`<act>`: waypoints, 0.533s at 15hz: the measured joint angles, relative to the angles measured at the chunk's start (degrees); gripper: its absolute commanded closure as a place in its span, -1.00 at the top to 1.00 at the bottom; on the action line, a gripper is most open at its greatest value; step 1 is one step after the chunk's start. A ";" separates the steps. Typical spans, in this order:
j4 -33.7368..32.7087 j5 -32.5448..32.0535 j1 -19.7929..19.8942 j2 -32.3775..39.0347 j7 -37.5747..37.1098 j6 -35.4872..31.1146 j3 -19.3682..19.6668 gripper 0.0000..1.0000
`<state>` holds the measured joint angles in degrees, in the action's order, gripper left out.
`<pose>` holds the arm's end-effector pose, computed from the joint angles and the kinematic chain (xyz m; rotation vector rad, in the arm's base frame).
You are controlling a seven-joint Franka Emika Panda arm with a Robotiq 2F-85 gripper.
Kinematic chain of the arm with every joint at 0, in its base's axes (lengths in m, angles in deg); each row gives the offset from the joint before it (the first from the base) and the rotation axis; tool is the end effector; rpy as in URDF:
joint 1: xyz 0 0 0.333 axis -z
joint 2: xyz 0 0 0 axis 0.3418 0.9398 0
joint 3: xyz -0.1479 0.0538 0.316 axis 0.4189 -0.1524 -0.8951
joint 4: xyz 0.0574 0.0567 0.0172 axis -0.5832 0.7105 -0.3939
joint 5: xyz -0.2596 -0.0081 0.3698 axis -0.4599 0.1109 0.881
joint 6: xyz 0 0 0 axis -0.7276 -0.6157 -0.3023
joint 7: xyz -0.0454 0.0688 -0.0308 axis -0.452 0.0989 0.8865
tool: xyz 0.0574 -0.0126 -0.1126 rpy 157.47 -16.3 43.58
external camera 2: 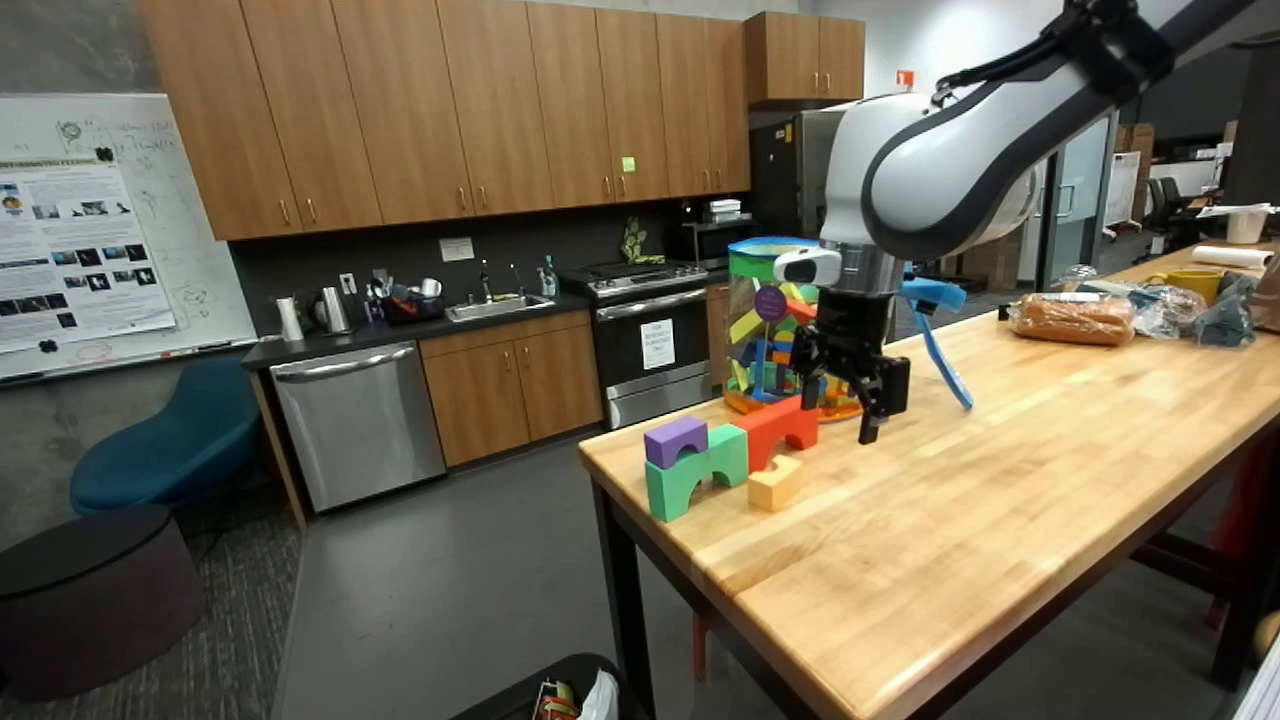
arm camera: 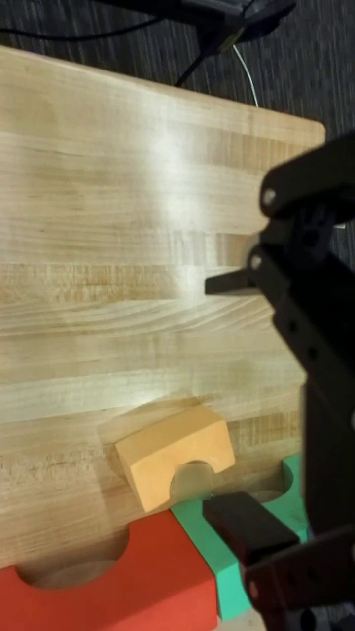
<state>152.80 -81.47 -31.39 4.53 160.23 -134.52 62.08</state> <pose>0.4433 0.0905 0.3733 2.3061 2.0565 0.2101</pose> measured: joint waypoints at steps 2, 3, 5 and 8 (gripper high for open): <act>1.00 1.33 -0.96 0.01 1.70 -1.90 0.15 1.00; 1.40 2.29 -1.54 0.08 2.61 -2.93 0.26 1.00; 1.87 3.81 -2.59 0.55 4.22 -4.77 0.36 1.00; 2.12 4.20 -3.52 2.42 5.76 -7.49 0.35 1.00</act>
<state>154.92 -77.27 -34.91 6.95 165.99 -142.01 62.43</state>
